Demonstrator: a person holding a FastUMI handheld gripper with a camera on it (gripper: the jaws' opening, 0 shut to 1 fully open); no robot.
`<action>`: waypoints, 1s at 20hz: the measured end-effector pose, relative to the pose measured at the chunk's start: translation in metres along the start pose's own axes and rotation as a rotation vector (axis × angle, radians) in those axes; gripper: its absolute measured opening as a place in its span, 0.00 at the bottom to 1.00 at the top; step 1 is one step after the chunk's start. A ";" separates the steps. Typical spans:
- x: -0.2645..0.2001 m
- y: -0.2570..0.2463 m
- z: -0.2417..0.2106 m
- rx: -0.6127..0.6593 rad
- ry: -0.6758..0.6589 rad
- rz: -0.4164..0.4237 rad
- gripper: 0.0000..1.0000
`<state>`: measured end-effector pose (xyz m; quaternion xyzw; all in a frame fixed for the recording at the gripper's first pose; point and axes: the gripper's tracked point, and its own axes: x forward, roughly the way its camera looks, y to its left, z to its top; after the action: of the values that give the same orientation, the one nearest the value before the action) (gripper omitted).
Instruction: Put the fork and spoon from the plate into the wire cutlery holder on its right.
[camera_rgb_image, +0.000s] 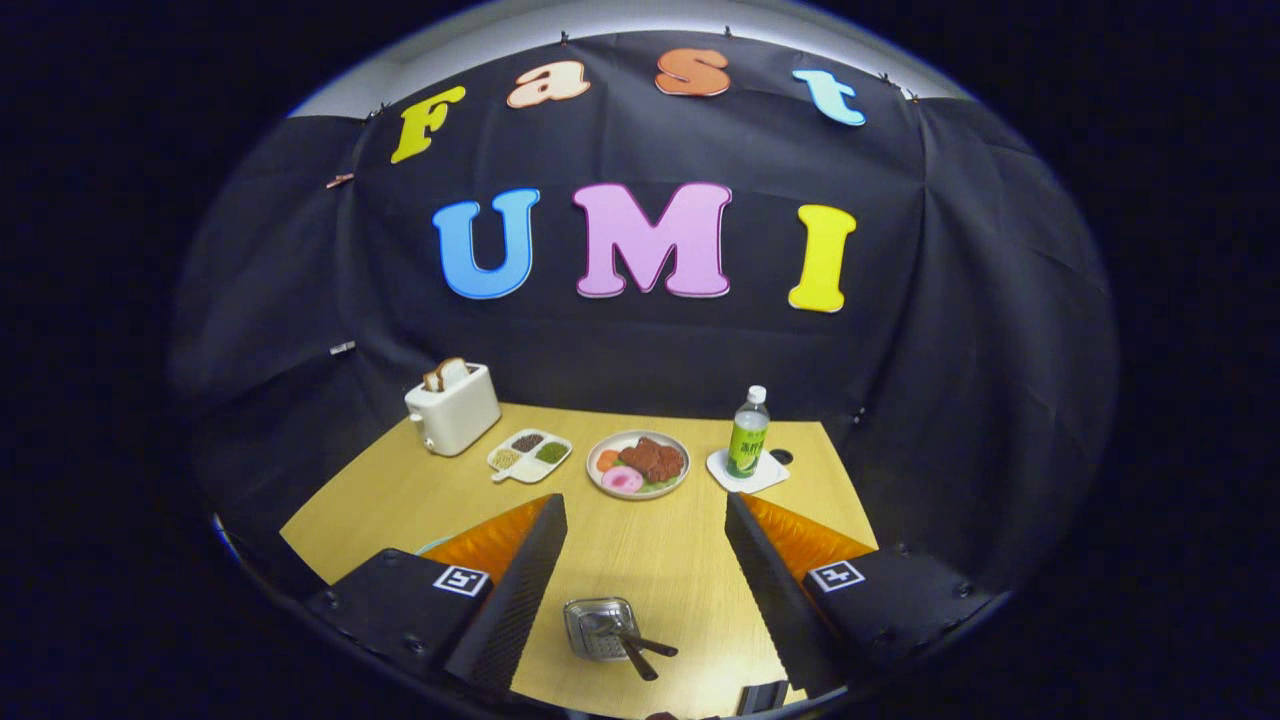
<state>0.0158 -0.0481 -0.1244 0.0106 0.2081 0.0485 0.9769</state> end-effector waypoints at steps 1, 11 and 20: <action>-0.002 -0.001 0.007 -0.005 -0.028 -0.006 0.99; -0.035 0.002 0.058 -0.102 -0.262 -0.059 0.98; -0.038 0.013 0.055 -0.105 -0.261 -0.046 0.98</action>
<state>0.0024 -0.0393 -0.0585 -0.0389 0.0767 0.0351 0.9957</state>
